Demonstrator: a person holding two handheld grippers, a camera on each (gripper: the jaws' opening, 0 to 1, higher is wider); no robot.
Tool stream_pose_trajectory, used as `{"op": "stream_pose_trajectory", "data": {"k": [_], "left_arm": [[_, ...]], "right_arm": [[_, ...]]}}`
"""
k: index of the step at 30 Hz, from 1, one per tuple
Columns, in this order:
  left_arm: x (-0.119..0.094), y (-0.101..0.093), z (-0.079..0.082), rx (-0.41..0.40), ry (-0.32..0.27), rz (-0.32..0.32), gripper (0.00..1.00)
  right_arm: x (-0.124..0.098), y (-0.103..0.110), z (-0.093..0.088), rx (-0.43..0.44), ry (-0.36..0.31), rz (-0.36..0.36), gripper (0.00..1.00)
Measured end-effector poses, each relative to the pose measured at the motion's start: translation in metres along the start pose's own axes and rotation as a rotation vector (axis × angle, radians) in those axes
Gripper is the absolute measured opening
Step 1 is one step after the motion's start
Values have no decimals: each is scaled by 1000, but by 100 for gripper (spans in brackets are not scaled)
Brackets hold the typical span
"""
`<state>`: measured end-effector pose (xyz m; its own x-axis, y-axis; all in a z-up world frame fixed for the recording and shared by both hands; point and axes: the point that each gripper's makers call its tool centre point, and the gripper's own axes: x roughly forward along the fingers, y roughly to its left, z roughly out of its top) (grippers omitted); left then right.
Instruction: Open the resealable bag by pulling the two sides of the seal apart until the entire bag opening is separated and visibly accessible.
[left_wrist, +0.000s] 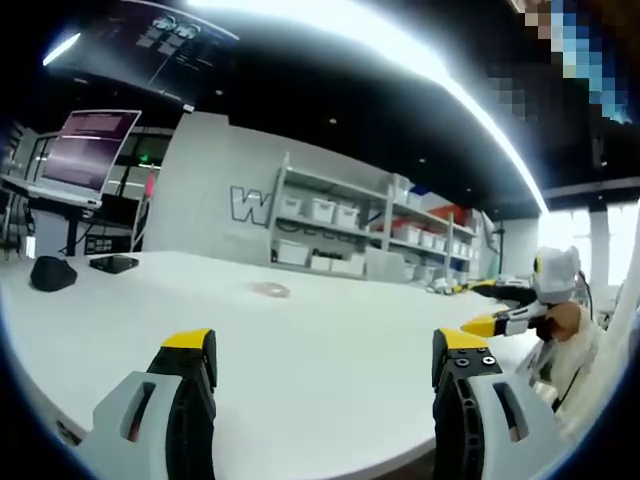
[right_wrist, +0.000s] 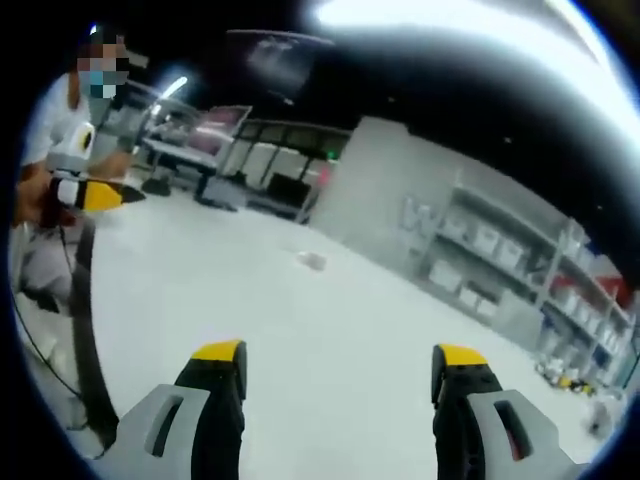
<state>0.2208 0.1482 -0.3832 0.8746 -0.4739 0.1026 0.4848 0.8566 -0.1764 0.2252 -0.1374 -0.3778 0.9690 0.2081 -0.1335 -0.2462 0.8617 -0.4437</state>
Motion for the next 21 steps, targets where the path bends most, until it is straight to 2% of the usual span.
{"op": "stream_pose_trajectory", "data": {"k": [6,14,16,19,21], "left_arm": [[-1,-2,-1,-1,2,-4,88],[1,-1,-1,-7,1,0,87],[0,-3,-1,-5,2,-6,87],[-1,-3,-1,-6,5,-6,87],[-1,-1,-1,-2,7,-6,87]], "right_arm": [[3,-1,-3,4,7,-1,76],[10,-5,8,60,-44,-7,74],[11,-4,12,91,-63,4,73],[12,0,19,198,-98,44,73],[13,0,21,238,-110,60,73]]}}
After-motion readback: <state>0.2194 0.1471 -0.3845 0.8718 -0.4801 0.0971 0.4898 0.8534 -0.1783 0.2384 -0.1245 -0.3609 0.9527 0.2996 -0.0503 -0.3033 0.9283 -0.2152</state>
